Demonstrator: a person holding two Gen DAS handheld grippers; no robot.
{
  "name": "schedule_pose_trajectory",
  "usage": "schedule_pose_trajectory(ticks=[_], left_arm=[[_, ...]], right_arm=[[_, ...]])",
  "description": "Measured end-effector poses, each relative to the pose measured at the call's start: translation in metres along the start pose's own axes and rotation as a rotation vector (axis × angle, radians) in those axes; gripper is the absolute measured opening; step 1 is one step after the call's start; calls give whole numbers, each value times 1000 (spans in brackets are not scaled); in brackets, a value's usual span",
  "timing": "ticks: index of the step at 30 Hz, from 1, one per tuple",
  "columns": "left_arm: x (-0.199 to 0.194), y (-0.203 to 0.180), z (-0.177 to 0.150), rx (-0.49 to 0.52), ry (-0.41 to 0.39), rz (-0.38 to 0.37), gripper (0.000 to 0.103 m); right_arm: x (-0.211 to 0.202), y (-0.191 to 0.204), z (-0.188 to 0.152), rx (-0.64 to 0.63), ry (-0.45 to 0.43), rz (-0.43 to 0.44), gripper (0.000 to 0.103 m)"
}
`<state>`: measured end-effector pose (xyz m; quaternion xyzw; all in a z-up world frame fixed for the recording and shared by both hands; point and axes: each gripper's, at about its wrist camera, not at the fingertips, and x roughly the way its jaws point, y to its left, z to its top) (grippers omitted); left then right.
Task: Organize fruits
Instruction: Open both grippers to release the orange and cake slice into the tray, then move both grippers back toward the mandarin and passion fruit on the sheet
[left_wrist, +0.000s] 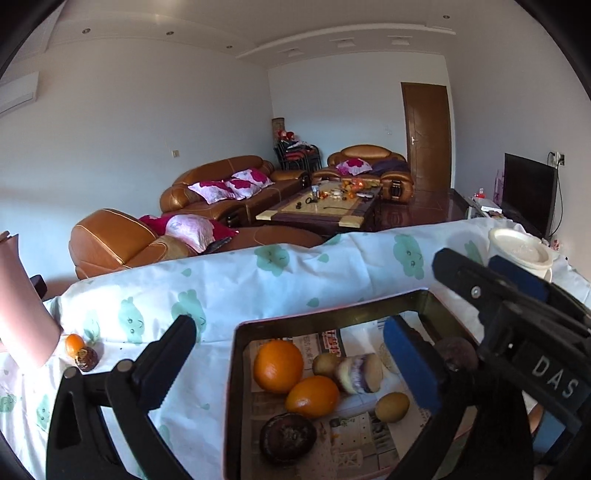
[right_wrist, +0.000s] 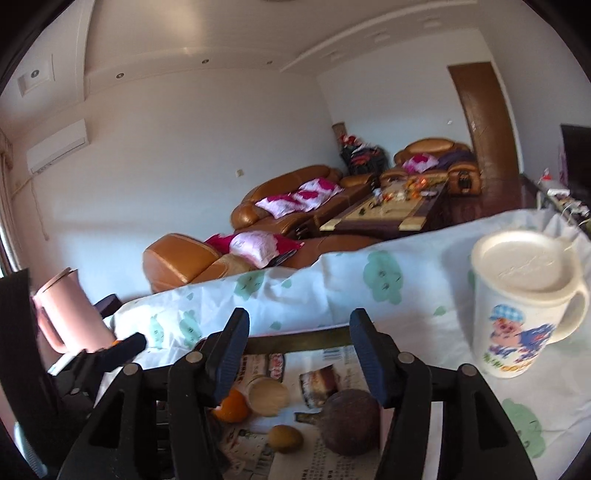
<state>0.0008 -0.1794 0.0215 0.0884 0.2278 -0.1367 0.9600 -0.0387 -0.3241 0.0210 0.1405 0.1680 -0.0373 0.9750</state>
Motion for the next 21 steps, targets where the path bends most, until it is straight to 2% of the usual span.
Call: schedule_pose_trajectory(ticks=[2,6,11,15,21], left_arm=[[0,7,0,-17,6,20,103],[2,22,-7,-62,19,52,103],[-6,26,-17,-68,-22,76,103],[-4,23,-22,-61,14,61,103],[-12,24,-28,-40,32,36,103]], right_arm=[[-7,-3,0,8,-39,-45,83],[-10,-7,-2,19,-68,-96,83],[-13,5,-5,-45,-79,-179,83],[-20,11,-8,-78,-102,-294,83],[-30,11,-14,-83,-69,-343,83]])
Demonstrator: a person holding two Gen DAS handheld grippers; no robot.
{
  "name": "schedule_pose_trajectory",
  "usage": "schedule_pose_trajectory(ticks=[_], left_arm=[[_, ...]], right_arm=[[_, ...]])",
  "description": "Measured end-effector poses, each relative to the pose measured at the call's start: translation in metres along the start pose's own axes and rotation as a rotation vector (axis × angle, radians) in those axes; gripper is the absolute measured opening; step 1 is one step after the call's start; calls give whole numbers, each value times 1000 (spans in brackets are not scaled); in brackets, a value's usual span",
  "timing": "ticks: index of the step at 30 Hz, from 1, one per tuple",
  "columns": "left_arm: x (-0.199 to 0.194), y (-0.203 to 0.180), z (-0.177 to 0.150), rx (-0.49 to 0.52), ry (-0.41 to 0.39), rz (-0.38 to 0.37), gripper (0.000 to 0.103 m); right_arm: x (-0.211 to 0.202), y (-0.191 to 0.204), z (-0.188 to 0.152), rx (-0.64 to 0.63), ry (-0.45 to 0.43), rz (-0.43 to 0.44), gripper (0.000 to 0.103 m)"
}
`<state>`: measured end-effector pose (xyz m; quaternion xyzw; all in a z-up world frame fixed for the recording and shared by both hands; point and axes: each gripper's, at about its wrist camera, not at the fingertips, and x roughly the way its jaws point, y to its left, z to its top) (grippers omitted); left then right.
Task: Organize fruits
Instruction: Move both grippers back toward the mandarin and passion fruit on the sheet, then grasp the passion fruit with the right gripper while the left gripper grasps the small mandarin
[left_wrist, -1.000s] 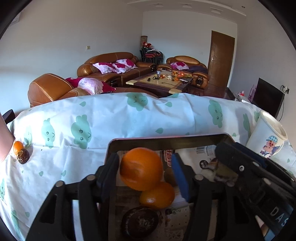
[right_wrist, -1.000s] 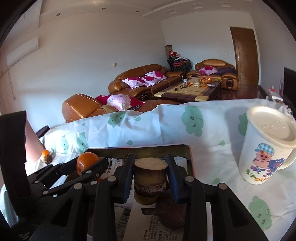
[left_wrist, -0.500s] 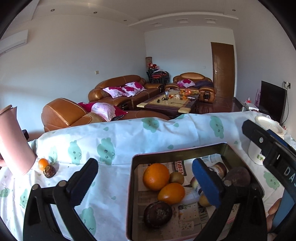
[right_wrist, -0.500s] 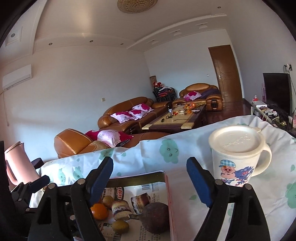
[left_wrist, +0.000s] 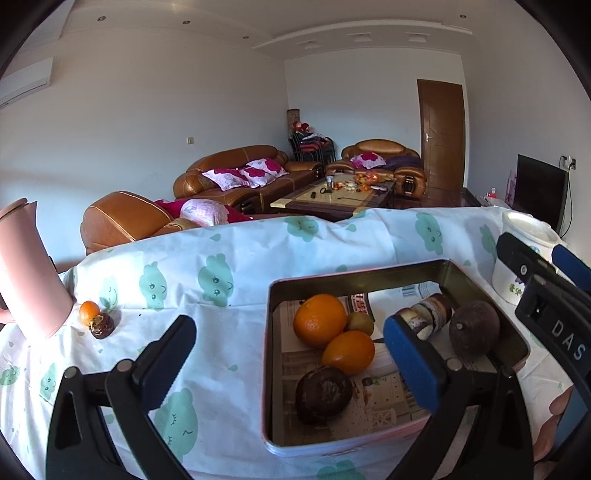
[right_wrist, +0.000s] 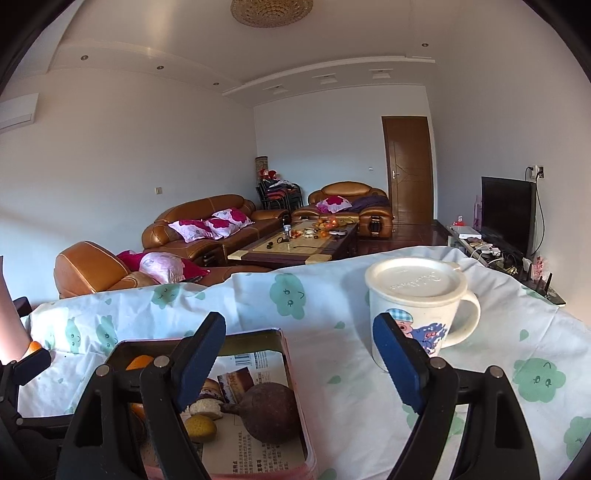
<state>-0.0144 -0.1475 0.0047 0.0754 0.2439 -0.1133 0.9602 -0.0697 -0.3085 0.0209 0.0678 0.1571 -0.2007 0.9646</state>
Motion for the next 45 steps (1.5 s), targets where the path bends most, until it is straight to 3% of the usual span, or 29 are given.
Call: schedule_pose_trajectory(ticks=[11,17,25,30,40,45], left_arm=[[-14,36,-11,22,-8,44,103],[-15,66,-13,59,-25,120,103],[-6,136,-18,-19,16,195,103],[3,183,-21,-54,54,283,103],[22,277,-32,-200,166,401,103],[26,306,-37,-250,212,507,103]], right_arm=[[-17,23,-10,31,24,35,83],[-11,59,-16,47,85,99,83],[-10,120,-22,39,92,196,83],[-7,160,-26,15,110,272,83],[14,245,-34,-95,209,454,83],[36,294,-40,-149,336,575,83]])
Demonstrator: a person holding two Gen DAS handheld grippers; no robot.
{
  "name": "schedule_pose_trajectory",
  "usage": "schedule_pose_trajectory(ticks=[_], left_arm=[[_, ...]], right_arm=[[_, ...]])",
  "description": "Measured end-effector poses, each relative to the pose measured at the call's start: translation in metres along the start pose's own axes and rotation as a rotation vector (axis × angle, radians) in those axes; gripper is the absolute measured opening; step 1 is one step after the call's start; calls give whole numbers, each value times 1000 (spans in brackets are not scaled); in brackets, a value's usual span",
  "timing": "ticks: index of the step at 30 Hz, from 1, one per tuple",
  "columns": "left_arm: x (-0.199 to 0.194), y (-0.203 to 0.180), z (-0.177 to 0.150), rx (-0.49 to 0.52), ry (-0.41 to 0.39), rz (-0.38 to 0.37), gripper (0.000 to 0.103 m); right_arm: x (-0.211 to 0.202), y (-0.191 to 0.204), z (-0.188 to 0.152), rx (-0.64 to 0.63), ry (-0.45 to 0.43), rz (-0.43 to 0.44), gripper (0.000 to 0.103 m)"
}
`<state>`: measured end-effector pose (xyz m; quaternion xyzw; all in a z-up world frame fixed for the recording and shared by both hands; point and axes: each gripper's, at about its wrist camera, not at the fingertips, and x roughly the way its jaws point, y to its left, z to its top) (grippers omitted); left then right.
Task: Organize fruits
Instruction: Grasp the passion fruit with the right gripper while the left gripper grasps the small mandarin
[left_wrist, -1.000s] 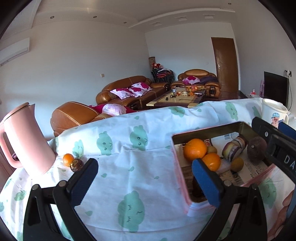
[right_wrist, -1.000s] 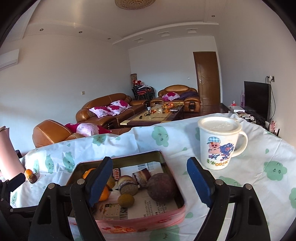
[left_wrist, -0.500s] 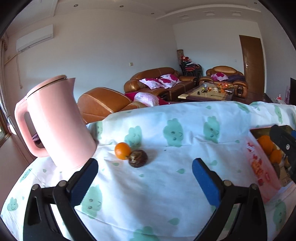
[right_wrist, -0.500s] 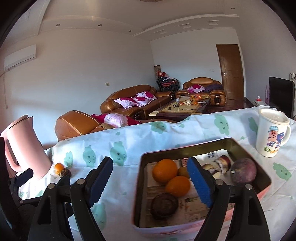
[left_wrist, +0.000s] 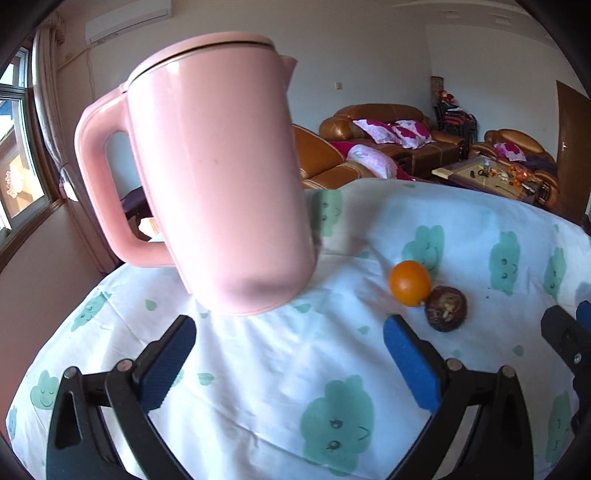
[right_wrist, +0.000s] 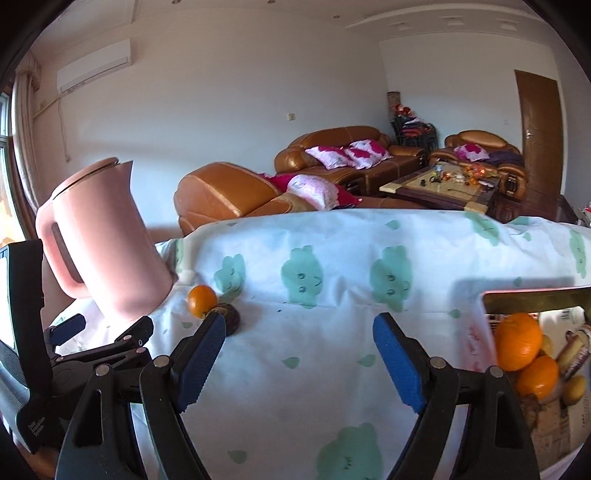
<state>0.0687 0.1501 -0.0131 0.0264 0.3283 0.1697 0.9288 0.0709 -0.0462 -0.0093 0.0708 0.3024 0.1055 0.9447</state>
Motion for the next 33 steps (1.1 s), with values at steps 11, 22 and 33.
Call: schedule_pose_trajectory(ticks=[11,22,33], left_arm=[[21,23,-1,-63,77,79,103],[24,14,3,-62,74,-6,103],[41,-61,35,-4,131,-246,83]], right_arm=[[95,53,8,-131,274,56,57],[55,36,7,-102,143,-11,41],[-16,-5,0,24,-110,-96,41]])
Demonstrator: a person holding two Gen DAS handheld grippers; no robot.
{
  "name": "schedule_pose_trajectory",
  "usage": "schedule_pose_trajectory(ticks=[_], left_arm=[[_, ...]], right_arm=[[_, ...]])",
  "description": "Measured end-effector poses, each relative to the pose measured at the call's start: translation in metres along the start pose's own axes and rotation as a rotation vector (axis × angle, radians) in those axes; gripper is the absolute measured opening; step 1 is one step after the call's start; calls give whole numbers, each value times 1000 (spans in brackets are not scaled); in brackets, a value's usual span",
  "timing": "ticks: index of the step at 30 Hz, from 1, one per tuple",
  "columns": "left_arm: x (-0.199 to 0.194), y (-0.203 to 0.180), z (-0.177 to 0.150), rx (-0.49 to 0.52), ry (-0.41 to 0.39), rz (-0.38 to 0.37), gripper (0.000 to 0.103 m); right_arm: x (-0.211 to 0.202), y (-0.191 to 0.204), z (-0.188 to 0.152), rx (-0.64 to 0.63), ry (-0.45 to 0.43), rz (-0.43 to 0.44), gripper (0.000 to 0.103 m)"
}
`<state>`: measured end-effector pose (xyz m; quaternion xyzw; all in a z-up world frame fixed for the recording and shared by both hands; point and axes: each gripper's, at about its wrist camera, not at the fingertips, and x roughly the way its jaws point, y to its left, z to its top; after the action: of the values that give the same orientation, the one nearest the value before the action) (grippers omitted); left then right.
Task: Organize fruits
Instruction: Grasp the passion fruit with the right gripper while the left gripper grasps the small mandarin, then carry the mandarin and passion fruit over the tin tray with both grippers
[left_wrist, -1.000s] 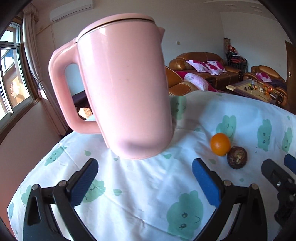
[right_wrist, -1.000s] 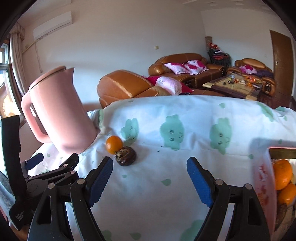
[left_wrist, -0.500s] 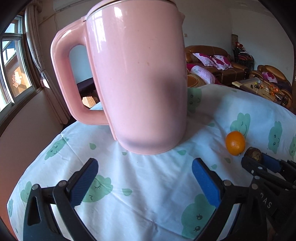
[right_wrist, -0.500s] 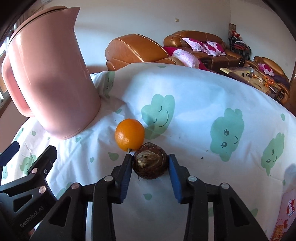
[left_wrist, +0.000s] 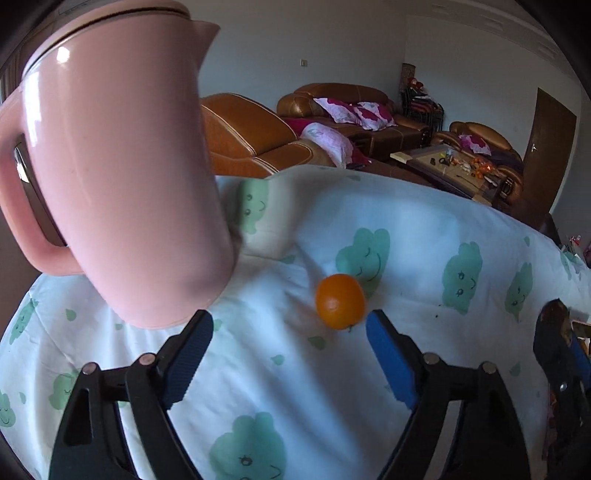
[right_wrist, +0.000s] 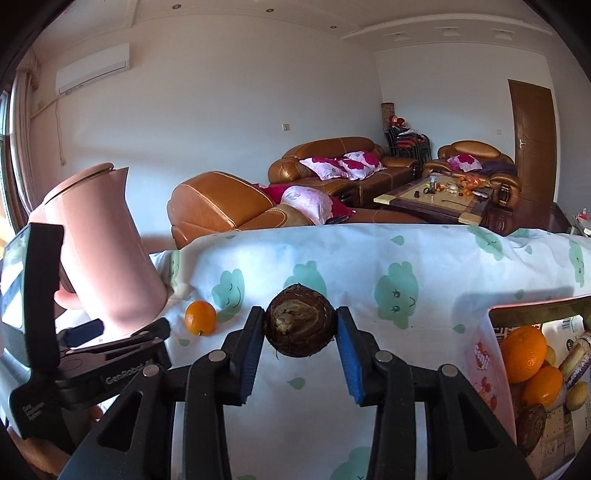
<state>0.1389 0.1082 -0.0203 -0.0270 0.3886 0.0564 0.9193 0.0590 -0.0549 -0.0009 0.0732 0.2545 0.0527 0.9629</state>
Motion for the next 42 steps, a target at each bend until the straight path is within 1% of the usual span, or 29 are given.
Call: schedule_pose_trajectory(ticks=[2,3,4,5,7,9,11,15,17,22,25,28,32,38,42], left_arm=[[12,-15,10,13,13,-27,82],[19,-21,15,22,26,-33,80],[27,-27,18,29,45,-20,75],[34,-30,21,36,66,-5,72],[48,-33,24,36,95,13,61],[58,-33,24,23,116,28,57],[60,-31,21,17,106,31,55],[57,-32,18,24,96,14,37],[52,-30,16,25,82,28,36],[27,-21,5,5,-12,64,37],[12,-12,-5,-29,-41,64,37],[-1,-3,-18,-60,-54,58,37],[-12,1,-30,-81,-63,51,37],[-30,-2,-46,-68,-83,47,37],[-39,-14,-52,-53,-104,50,37]], right_arm=[[1,-1,-1,17,9,4,41],[2,-2,-1,24,13,7,41],[4,-3,-1,30,17,10,41],[7,-3,-2,35,22,14,41],[9,-4,-2,44,32,23,41],[13,-6,-2,54,48,30,41],[15,-8,-2,64,62,39,41],[18,-9,-4,75,75,43,41],[17,-9,-3,73,69,36,41],[13,-3,-3,43,40,17,41],[11,-1,-2,28,33,11,41],[7,2,-3,10,13,0,41],[-7,8,-6,-39,-29,-30,41],[-26,3,-14,-43,-40,-53,41],[-36,-4,-18,-29,-36,-60,41]])
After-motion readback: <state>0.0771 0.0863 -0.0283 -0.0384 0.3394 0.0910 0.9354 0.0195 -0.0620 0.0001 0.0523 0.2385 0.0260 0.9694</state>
